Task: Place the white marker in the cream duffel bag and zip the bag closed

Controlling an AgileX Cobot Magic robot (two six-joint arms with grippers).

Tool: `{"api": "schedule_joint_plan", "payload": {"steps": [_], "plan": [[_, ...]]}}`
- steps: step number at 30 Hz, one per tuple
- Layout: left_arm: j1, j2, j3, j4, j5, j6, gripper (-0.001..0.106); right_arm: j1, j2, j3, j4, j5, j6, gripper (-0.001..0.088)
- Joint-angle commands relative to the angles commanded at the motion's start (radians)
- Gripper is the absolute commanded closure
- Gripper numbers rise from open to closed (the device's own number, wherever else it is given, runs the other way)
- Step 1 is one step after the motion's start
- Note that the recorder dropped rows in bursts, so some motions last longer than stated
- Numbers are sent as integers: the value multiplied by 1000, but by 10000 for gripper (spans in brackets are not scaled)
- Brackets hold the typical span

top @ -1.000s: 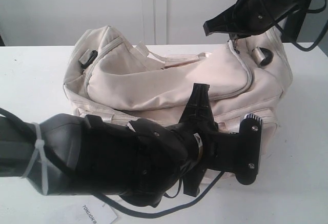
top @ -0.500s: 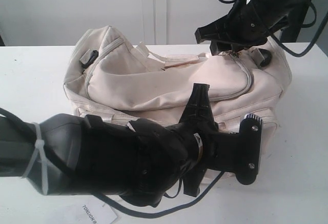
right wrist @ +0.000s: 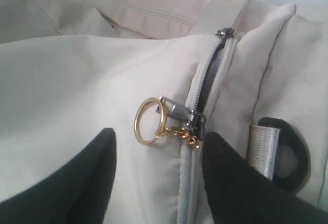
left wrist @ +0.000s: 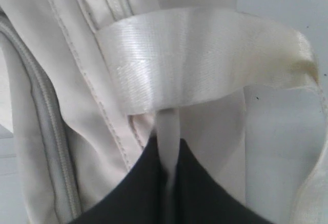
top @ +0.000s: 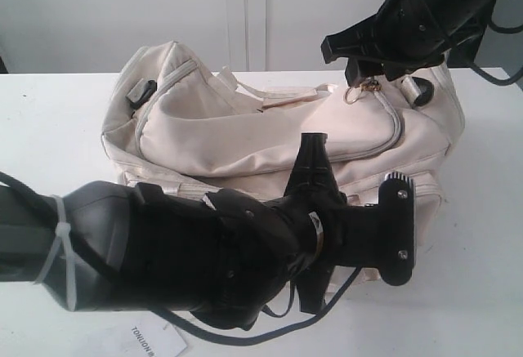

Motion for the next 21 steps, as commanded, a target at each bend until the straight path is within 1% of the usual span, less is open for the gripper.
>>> {"api": "schedule_joint_plan", "payload": {"steps": [4, 5, 7, 8, 21], "plan": [[0, 0, 0, 0, -1, 0, 535, 0, 0, 0, 0, 14, 4, 377], [0, 0, 0, 0, -1, 0, 480, 0, 0, 0, 0, 19, 6, 377], [0, 0, 0, 0, -1, 0, 418, 0, 0, 0, 0, 22, 11, 377], [0, 0, 0, 0, -1, 0, 404, 0, 0, 0, 0, 22, 11, 377], [0, 0, 0, 0, -1, 0, 407, 0, -19, 0, 0, 20, 7, 378]]}}
